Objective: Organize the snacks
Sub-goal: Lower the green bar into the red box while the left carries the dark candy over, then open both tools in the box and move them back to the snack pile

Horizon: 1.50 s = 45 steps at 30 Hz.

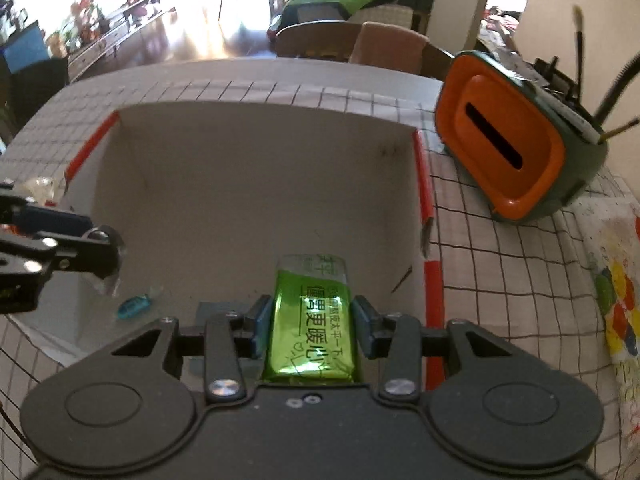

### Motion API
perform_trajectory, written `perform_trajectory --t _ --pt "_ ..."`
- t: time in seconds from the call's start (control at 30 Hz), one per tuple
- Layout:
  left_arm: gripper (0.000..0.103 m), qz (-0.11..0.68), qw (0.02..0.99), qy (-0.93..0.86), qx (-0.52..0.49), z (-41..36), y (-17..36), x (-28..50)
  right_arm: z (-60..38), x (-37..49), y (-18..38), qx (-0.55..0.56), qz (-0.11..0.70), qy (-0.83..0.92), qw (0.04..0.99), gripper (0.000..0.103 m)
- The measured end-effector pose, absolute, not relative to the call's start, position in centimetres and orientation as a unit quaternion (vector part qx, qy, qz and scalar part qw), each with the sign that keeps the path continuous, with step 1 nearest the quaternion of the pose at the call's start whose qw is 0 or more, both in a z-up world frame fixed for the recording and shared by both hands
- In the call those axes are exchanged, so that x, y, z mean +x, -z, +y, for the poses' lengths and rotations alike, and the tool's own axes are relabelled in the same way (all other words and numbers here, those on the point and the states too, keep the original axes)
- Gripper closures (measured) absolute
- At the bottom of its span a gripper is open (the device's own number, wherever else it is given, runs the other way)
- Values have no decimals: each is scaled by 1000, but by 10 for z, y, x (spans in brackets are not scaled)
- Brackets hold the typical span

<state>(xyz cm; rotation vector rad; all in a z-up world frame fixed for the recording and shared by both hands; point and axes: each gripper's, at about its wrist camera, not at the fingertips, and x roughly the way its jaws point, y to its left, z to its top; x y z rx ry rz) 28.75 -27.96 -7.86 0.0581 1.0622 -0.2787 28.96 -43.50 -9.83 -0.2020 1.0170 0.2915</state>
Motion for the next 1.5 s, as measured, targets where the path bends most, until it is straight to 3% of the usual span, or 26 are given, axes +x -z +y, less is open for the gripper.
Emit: perform_trajectory --t 0.47,0.87,1.07,1.27,1.4,1.5 --pt "73 585 799 126 60 -296 119 316 -417 295 117 -109 509 -166 838 61" --pt "72 573 807 136 48 -286 112 307 -424 291 96 -73 499 -170 846 59" --pt "62 547 824 142 36 -278 92 291 -426 276 72 -50 469 -179 863 38" --pt "60 508 848 149 38 -268 65 265 -424 260 48 -38 441 -186 877 35" --pt "58 486 861 148 31 -254 51 249 -419 248 33 -34 420 -191 886 22" --pt "56 467 872 142 25 -243 38 237 -412 240 24 -28 409 -199 890 21"
